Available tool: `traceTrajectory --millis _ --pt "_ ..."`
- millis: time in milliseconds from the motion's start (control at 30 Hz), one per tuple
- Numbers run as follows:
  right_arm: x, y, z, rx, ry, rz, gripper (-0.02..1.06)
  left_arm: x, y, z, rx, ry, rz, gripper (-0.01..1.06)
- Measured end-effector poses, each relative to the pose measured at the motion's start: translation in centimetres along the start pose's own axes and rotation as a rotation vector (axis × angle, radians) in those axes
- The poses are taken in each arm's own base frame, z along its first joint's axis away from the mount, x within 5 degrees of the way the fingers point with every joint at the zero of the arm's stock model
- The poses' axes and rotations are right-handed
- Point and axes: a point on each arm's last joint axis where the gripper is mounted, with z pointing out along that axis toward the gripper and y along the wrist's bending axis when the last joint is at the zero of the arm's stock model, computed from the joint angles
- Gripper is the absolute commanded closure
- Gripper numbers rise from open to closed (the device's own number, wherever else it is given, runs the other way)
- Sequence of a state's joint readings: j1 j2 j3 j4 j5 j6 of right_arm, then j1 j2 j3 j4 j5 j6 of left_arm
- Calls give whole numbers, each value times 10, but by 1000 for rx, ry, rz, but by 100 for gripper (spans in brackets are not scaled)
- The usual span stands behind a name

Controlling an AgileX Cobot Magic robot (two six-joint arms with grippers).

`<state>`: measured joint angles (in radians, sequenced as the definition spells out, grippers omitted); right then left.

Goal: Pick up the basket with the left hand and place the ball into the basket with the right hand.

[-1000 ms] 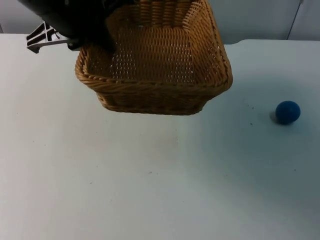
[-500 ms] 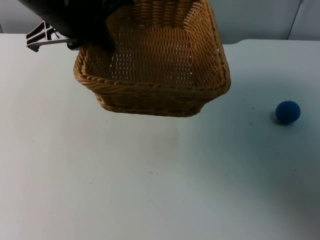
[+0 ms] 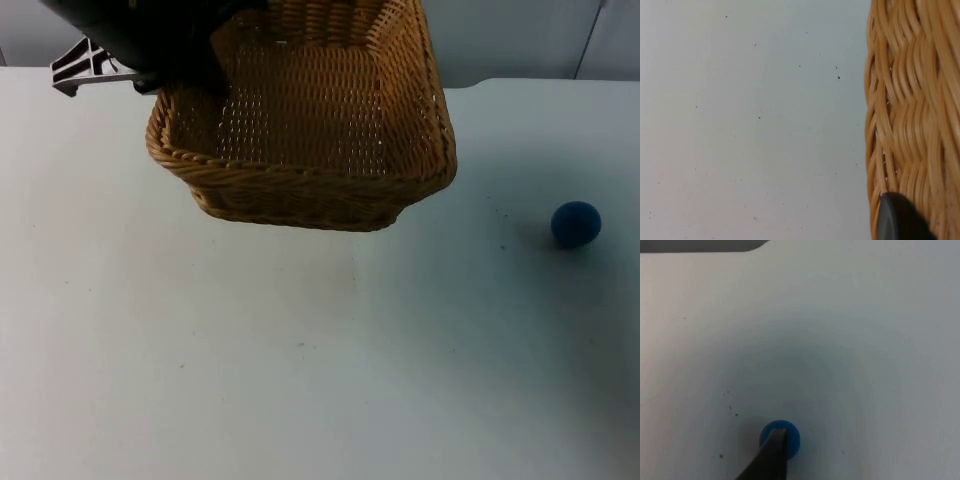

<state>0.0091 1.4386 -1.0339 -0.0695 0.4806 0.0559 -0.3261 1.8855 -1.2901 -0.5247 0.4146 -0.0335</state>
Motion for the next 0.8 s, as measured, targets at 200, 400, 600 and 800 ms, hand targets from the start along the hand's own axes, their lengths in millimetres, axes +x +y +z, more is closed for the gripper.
traceTrajectory --millis 200,400,600,800 --pt "6 10 49 -25 67 -4 3 -1 0 0 0 -11 6 105" --pt "-5 34 83 -67 80 -40 3 0 1 2 -3 -6 5 105" --pt "-4 46 114 -78 148 -48 3 1 2 5 -6 -1 4 105" --pt "16 52 136 -87 261 -26 3 1 2 5 -6 -1 4 105"
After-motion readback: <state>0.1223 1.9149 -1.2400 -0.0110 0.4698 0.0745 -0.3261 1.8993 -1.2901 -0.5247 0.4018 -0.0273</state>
